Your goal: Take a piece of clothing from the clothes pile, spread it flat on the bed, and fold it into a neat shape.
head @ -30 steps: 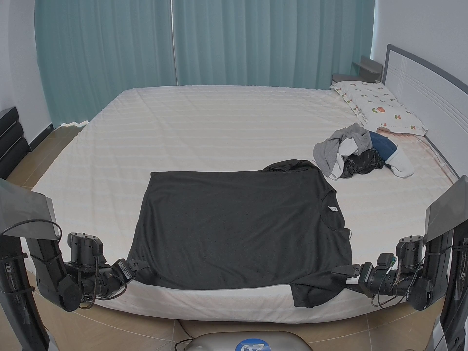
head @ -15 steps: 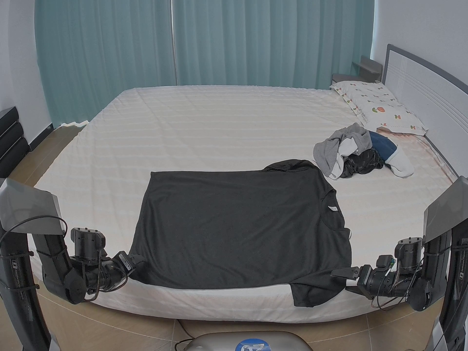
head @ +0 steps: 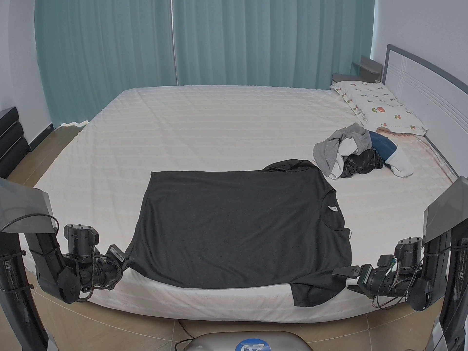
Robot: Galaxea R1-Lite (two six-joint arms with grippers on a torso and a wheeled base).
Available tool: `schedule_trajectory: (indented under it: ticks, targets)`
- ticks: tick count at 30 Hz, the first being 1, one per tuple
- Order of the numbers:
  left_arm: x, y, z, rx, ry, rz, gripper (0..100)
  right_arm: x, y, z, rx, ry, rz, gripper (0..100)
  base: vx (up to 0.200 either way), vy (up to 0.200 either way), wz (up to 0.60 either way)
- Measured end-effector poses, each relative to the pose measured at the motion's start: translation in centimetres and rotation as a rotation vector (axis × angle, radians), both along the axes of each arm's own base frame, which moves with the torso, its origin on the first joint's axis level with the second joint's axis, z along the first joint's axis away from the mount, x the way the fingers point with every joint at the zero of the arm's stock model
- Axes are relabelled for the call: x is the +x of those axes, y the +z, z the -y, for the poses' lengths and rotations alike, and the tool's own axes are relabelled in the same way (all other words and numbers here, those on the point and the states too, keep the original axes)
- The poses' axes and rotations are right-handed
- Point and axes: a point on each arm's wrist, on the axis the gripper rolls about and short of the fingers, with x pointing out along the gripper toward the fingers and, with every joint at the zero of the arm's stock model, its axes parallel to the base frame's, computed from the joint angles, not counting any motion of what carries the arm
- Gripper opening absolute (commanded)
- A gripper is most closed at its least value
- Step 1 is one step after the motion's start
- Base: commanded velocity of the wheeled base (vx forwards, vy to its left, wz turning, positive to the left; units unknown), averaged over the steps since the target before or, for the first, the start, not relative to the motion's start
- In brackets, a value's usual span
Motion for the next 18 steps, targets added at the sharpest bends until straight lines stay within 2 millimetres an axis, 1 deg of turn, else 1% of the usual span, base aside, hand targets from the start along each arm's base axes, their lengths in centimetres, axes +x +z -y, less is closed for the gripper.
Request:
schedule_trajectory:
  ticks: [3, 9, 17, 18]
  targets:
    - [0.2, 0.4, -0.2, -0.051, -0.003, 0.012, 0, 0.2, -0.1, 0.0, -0.006, -0.006, 0.005, 100, 0.000, 0.000, 0.00]
    - [0.5, 0.8, -0.6, -0.061, 0.006, 0.033, 0, 1.4, 0.1, -0.2, -0.002, -0.013, 0.049, 100, 0.000, 0.000, 0.00]
    - [0.5, 1.0, -0.6, -0.064, 0.009, 0.048, 0, 4.1, 0.7, -0.4, -0.008, -0.070, 0.154, 100, 0.000, 0.000, 0.00]
    - [0.5, 1.0, -0.6, -0.064, 0.010, 0.048, 0, 4.5, 0.7, -0.5, -0.010, -0.071, 0.162, 0, 0.000, 0.000, 0.00]
